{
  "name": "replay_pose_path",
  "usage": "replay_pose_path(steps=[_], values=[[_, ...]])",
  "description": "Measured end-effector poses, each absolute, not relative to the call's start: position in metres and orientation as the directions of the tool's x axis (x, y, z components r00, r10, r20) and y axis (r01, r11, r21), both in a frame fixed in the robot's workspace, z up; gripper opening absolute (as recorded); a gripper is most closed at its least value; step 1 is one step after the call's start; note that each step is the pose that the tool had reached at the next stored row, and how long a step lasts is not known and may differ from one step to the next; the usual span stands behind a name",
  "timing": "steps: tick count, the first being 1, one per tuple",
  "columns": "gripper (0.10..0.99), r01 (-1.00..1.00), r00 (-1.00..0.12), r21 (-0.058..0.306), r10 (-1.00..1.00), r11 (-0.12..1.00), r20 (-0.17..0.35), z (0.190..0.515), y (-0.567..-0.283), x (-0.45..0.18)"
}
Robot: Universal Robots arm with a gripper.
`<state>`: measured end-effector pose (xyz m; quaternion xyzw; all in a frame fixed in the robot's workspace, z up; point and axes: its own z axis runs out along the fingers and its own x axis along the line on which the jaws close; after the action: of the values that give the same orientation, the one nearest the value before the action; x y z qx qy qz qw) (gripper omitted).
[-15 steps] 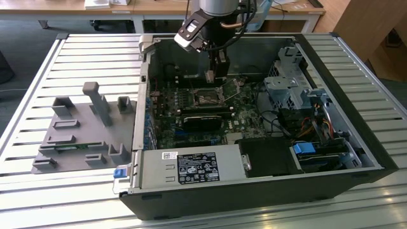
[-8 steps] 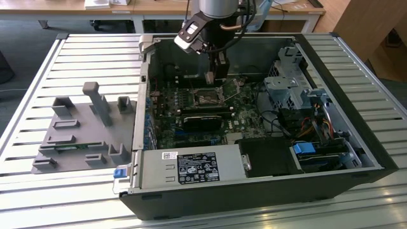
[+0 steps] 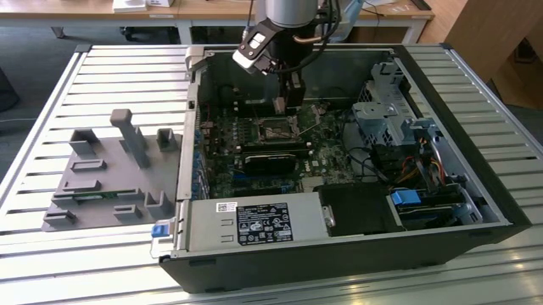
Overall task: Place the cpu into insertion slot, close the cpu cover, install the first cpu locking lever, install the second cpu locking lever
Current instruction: 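Place the cpu into insertion slot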
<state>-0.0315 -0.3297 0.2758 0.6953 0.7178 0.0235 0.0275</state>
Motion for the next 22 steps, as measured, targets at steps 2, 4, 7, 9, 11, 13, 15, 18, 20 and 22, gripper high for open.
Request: replay_pose_path(steps=[2, 4, 7, 9, 11, 13, 15, 18, 20, 22], values=[[0.541, 0.997, -0.032, 0.072, 0.999, 0.032, -0.007, 0.275, -0.330, -0.032], [0.541, 0.997, -0.032, 0.072, 0.999, 0.032, -0.007, 0.274, -0.330, -0.032], [0.541, 0.997, -0.032, 0.072, 0.999, 0.032, -0.007, 0.272, -0.330, -0.032], [0.541, 0.997, -0.032, 0.072, 0.999, 0.032, -0.007, 0.270, -0.329, -0.032], [0.541, 0.997, -0.032, 0.072, 0.999, 0.032, -0.007, 0.269, -0.329, -0.032], [0.541, 0.997, -0.032, 0.072, 0.999, 0.032, -0.007, 0.267, -0.329, -0.032], [0.541, 0.997, -0.032, 0.072, 0.999, 0.032, -0.007, 0.265, -0.329, -0.032], [0.541, 0.997, -0.032, 0.072, 0.999, 0.032, -0.007, 0.263, -0.329, -0.032], [0.541, 0.997, -0.032, 0.072, 0.999, 0.032, -0.007, 0.262, -0.328, -0.032], [0.541, 0.997, -0.032, 0.072, 0.999, 0.032, -0.007, 0.260, -0.328, -0.032]])
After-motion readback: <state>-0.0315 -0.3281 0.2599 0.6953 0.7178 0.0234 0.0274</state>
